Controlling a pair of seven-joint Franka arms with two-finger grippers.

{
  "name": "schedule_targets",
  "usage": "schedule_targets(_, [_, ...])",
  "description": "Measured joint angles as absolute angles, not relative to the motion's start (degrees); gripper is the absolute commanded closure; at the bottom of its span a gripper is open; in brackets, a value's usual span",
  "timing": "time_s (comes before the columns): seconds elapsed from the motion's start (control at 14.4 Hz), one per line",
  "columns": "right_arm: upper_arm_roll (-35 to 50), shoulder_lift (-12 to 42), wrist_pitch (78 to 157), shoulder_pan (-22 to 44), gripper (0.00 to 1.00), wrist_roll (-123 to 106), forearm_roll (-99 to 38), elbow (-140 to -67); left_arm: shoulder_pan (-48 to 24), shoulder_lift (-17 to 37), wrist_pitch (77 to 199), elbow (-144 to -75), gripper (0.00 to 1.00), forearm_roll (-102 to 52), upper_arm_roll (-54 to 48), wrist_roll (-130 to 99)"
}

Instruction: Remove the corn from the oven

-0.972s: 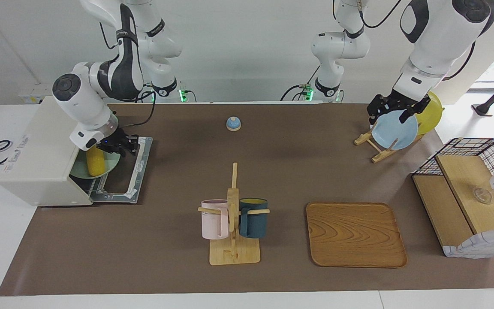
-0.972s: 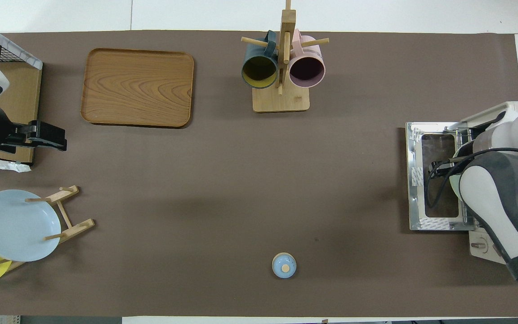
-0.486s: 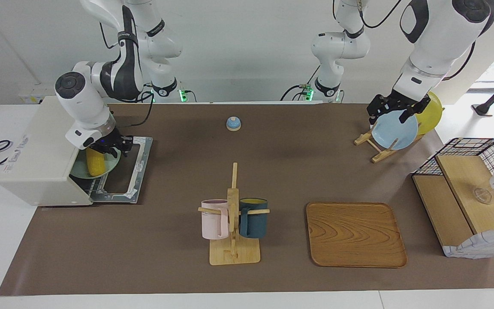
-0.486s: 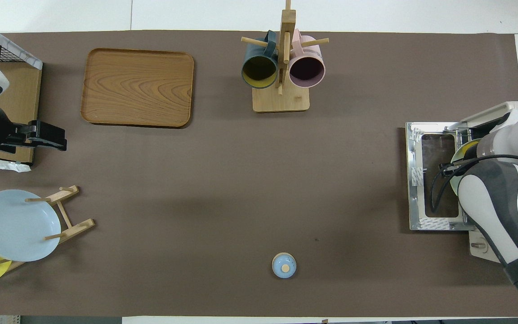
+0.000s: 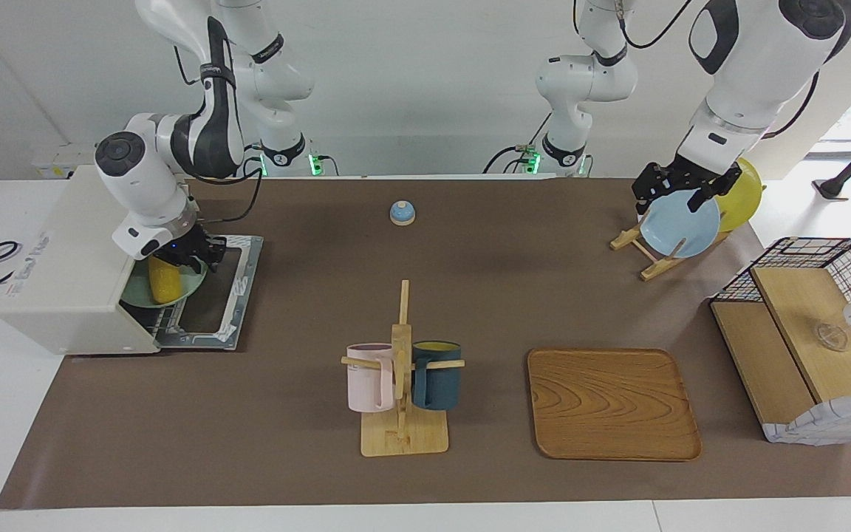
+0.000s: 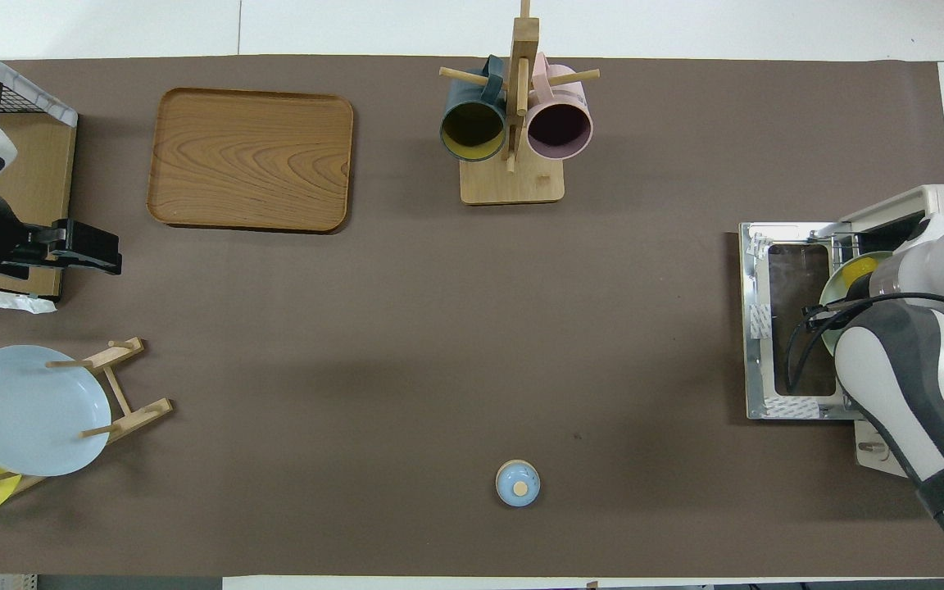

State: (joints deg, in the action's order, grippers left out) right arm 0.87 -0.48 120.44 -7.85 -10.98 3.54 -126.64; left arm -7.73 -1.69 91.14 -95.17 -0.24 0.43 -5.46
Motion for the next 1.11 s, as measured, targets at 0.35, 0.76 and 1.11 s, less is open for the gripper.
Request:
schedule_targets(0.35, [0.9, -0.5, 122.2, -7.8, 0.86, -11.0, 3.6, -127.9, -7.7, -1.7, 91.1, -95.2, 0.00, -0.2, 0.4, -5.5])
schedule_targets(0.76, [0.9, -1.3, 122.2, -7.8, 1.00, -11.0, 4.2, -128.1, -7.7, -1.7, 91.1, -95.2, 0.00, -0.2, 0.4, -5.5])
schedule_targets(1.11, [1.8, -1.6, 121.8, -4.4, 1.00, -11.1, 6.0, -126.7, -7.7, -1.7, 91.1, -95.2, 0.00, -0.2, 0.4, -5.5])
